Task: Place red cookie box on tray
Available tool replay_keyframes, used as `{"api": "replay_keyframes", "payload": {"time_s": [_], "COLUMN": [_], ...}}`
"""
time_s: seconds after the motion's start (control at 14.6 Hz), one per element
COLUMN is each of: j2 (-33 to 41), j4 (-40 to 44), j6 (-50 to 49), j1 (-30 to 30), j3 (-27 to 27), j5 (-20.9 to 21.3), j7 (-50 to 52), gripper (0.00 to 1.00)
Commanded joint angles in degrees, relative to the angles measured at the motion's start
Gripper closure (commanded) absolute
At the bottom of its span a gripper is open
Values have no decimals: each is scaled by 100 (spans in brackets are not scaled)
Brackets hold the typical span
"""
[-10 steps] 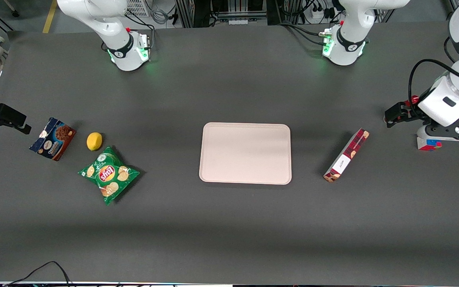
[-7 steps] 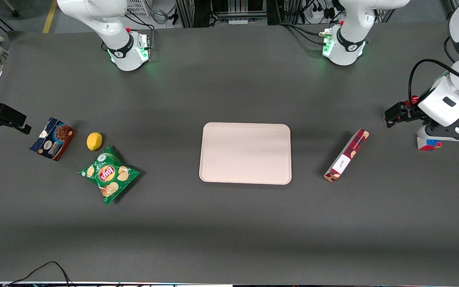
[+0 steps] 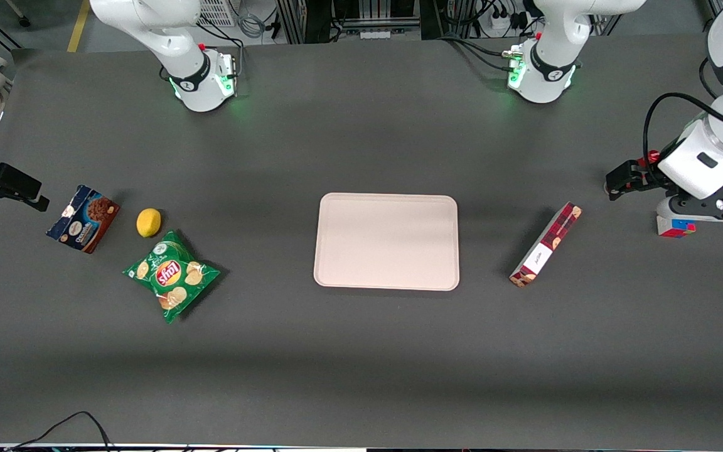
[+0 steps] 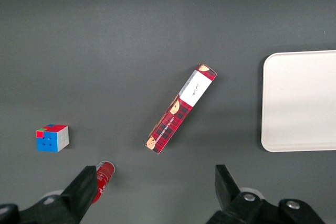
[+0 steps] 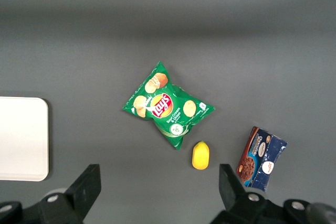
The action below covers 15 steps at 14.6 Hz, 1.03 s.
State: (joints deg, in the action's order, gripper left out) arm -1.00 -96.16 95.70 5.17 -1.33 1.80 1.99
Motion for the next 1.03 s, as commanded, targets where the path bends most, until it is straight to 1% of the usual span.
{"api": "replay_keyframes", "payload": {"time_s": [0.0,0.96], "j2": [-41,-49], "j4": [211,238], "j6": [-219,-544], "j1": [116,124], "j3": [97,89], "j5": [48,48], "j7": [-85,-85], "gripper": [0,0]}}
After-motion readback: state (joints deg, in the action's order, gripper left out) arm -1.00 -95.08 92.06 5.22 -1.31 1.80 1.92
